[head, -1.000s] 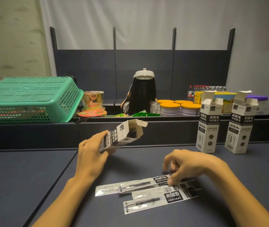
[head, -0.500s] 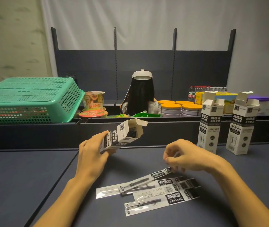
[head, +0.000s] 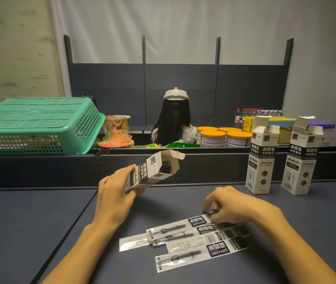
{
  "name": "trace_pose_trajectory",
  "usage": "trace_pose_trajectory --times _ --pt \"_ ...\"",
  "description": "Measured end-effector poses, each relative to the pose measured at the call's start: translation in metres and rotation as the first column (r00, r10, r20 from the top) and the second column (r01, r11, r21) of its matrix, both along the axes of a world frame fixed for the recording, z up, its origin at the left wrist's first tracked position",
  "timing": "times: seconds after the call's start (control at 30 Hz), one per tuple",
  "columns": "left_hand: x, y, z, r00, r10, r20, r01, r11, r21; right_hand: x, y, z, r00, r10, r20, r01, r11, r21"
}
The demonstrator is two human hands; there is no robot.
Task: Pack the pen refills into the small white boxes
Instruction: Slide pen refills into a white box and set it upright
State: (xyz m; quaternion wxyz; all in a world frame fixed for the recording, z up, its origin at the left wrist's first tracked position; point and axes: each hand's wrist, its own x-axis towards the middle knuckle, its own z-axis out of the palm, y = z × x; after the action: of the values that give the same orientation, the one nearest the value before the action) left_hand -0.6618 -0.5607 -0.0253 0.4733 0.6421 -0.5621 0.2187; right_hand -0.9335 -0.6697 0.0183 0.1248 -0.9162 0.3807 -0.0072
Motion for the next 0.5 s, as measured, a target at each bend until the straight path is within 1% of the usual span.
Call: trace_pose_trajectory --times 0.1,0.33,0.4,0.5 --pt "-0.0006 -0.0008 0.0006 1.000 -0.010 -0.002 0.010 1.000 -0.004 0.0016 0.0002 -0.0010 1.000 0.004 -0.016 -0.004 0.999 0.052" --pt "-0.0003 -0.0003 -0.0008 1.000 0.003 -0.007 -0.003 1.000 0.001 0.0014 0.0001 -0.0020 0.998 0.057 -0.021 -0.057 0.998 -0.008" --pt "0.0001 -0.0009 -0.0003 1.000 -0.001 -0.005 0.001 1.000 0.003 -0.0003 0.0015 -0.0002 0.997 0.068 0.037 -0.069 0.998 0.003" --pt "0.0002 -0.0012 0.0005 1.000 -0.005 -0.012 0.005 1.000 0.003 -0.0027 0.0038 0.0063 0.974 0.100 0.204 -0.112 0.993 0.049"
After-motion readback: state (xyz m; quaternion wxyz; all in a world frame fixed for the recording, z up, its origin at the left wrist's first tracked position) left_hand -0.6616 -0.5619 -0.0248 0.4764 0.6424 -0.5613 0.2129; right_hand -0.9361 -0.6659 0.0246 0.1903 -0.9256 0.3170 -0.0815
